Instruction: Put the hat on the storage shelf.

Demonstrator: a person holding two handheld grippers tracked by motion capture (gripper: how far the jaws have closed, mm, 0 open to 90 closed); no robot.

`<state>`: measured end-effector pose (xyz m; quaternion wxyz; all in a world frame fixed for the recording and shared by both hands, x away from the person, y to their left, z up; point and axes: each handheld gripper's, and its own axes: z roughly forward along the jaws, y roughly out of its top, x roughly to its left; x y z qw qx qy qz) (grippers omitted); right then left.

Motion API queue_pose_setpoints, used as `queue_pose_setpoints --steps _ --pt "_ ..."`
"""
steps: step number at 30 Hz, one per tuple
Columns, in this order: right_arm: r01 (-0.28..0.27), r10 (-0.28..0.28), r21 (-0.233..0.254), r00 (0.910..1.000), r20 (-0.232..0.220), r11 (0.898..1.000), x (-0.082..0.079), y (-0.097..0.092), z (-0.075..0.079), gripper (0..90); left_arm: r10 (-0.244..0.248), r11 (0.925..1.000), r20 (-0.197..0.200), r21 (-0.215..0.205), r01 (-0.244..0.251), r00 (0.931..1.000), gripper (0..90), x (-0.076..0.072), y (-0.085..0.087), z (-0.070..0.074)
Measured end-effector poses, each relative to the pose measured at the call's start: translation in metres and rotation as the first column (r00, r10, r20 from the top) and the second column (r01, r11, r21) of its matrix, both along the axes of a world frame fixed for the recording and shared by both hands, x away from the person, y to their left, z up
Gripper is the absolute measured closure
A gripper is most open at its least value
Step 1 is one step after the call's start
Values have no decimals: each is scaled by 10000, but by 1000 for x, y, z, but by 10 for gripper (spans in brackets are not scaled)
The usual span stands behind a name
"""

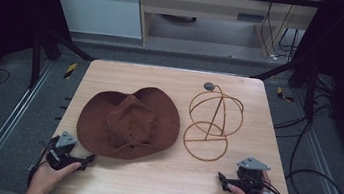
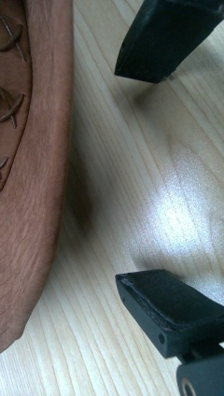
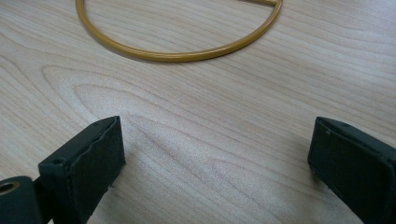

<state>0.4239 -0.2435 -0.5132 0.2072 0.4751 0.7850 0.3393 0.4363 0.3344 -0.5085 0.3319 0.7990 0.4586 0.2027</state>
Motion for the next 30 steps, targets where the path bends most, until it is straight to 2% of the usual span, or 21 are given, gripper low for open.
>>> queue_pose_setpoints --steps 8,12,15,17,19,22,27,30 --pt "-5 5 6 10000 -4 10000 0 0 0 40 6 9999 9 -128 -6 10000 28 -2 2 1" --pt "-4 4 1 10000 -1 10000 0 0 0 40 44 9998 434 -207 -35 9990 38 -8 5 8" --pt "-5 5 3 10000 -1 10000 0 0 0 40 -71 9998 575 -166 80 9983 45 -14 8 11" --pt "-8 8 1 10000 0 10000 0 0 0 40 -268 9995 563 -154 277 9981 46 -17 9 14" --pt "-7 7 2 10000 -1 10000 0 0 0 40 -679 9976 368 -82 682 9970 42 -21 8 18" --pt "-5 5 4 10000 -3 10000 0 0 0 40 -1335 9900 417 523 1313 9902 38 -27 3 25" --pt "-6 6 2 10000 0 10000 0 0 0 40 -1562 9876 644 222 1551 9856 29 -36 4 38" --pt "-5 5 -2 10000 1 10000 0 0 0 40 -1625 9866 804 252 1610 9834 28 -41 5 47"
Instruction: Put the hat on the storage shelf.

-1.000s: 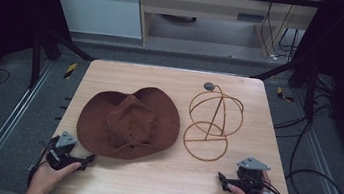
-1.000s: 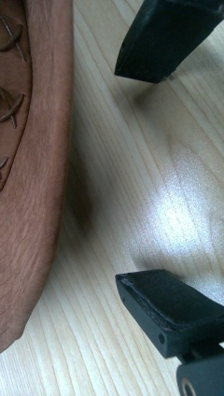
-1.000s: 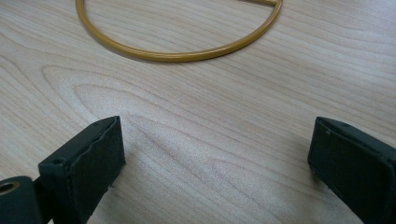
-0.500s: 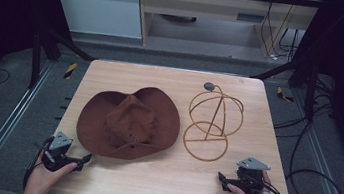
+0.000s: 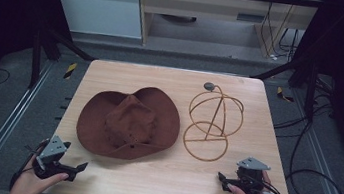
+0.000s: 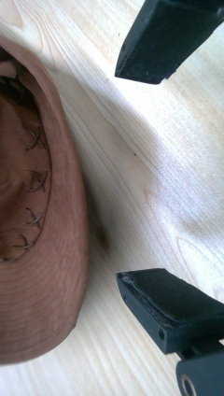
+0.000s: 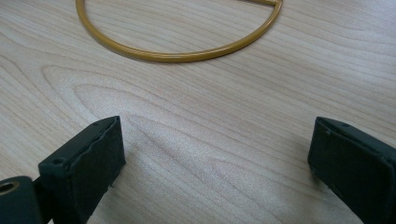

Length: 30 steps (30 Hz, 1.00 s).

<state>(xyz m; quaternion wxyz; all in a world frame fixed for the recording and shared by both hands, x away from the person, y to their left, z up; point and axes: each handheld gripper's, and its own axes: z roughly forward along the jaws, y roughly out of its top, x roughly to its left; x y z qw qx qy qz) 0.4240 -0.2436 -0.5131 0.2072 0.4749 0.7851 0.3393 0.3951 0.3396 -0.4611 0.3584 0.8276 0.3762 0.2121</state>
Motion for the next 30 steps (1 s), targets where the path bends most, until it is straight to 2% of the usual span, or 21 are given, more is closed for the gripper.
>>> queue_pose_setpoints --steps 5,11,12,16,20,23,25,30 --pt "1 -1 5 10000 -1 10000 0 0 0 40 -155 9998 323 -127 159 9994 23 -5 -2 19" --pt "-5 5 3 10000 -1 10000 0 0 0 40 -746 9970 556 245 733 9957 29 2 -16 44" --pt "-7 7 6 10000 -4 10000 0 0 0 40 -869 9955 561 432 845 9946 32 5 -20 48" --pt "-16 16 3 10000 -3 10000 0 0 0 40 -1175 9926 570 368 1155 9914 42 21 -34 65" --pt "-24 24 2 10000 -5 10000 0 0 0 40 -1543 9840 410 969 1497 9872 44 40 -49 79" --pt "-22 22 3 10000 -5 10000 0 0 0 40 -1781 9775 82 1165 1759 9840 44 56 -57 85" --pt "-28 28 6 10000 -11 10000 0 0 0 40 -1824 9770 -167 1096 1831 9831 42 68 -61 88" --pt "-51 51 -7 10000 -9 10000 0 0 0 40 -2085 9614 -433 1743 2129 9771 38 94 -74 96"
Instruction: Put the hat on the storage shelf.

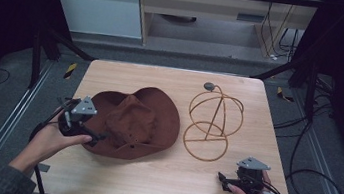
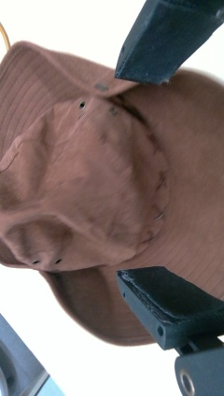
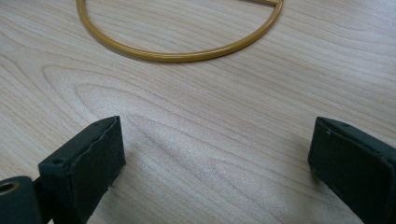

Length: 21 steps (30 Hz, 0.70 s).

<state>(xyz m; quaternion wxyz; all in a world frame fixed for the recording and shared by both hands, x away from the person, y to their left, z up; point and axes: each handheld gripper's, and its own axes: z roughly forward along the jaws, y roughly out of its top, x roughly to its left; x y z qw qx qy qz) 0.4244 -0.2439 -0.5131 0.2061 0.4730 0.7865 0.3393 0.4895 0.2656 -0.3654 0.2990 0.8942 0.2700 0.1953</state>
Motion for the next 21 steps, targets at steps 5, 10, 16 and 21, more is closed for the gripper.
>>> queue_pose_setpoints --steps 5,10,16,21 --pt "-2 2 14 10000 -4 10000 0 0 0 40 -236 9991 -171 341 242 9996 35 21 -15 7" --pt "-10 10 15 10000 -2 10000 0 0 0 39 -490 9942 -353 939 521 9982 37 39 -32 9" --pt "-5 5 6 10000 7 10000 0 0 0 39 -631 9885 -599 1341 706 9962 40 55 -52 5" --pt "-9 9 11 10000 0 10000 0 0 0 39 -657 9853 -842 1518 779 9943 41 66 -63 1"
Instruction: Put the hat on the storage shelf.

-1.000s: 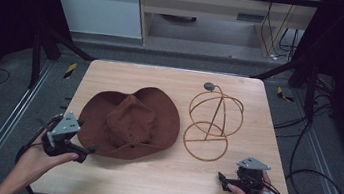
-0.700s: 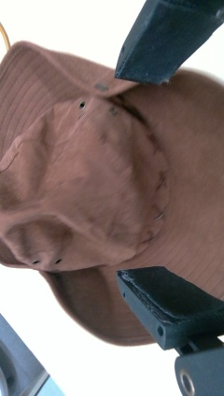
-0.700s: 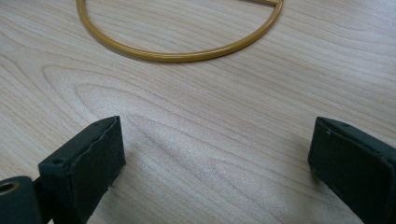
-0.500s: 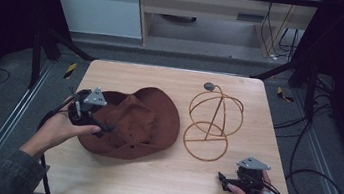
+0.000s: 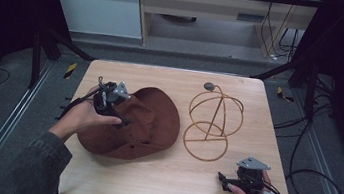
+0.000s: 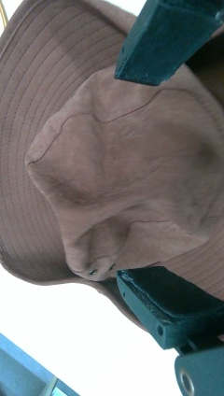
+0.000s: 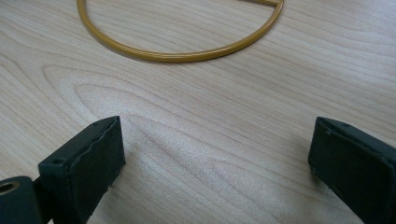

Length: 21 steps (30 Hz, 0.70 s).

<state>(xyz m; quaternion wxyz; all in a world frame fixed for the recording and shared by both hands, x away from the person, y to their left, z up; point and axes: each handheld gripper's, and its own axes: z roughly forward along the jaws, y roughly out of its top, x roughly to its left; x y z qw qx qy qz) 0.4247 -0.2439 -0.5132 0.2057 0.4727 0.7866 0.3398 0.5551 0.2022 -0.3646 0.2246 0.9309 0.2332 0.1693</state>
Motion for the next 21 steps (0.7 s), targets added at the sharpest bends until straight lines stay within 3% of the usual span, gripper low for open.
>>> queue_pose_setpoints --steps 4,8,17,21 --pt "-10 10 4 10000 -2 10000 0 0 0 39 -99 9999 -341 88 102 9994 38 8 -8 -5" --pt "-9 9 6 10000 -1 10000 0 0 0 39 213 9995 -591 245 -198 9980 42 14 -14 -11" --pt "-14 14 17 10000 -14 10000 0 0 0 39 559 9984 -733 19 -559 9957 76 20 -17 -18" --pt "-24 24 0 10000 -3 10000 0 0 0 39 803 9967 -884 147 -793 9928 87 22 -16 -22"
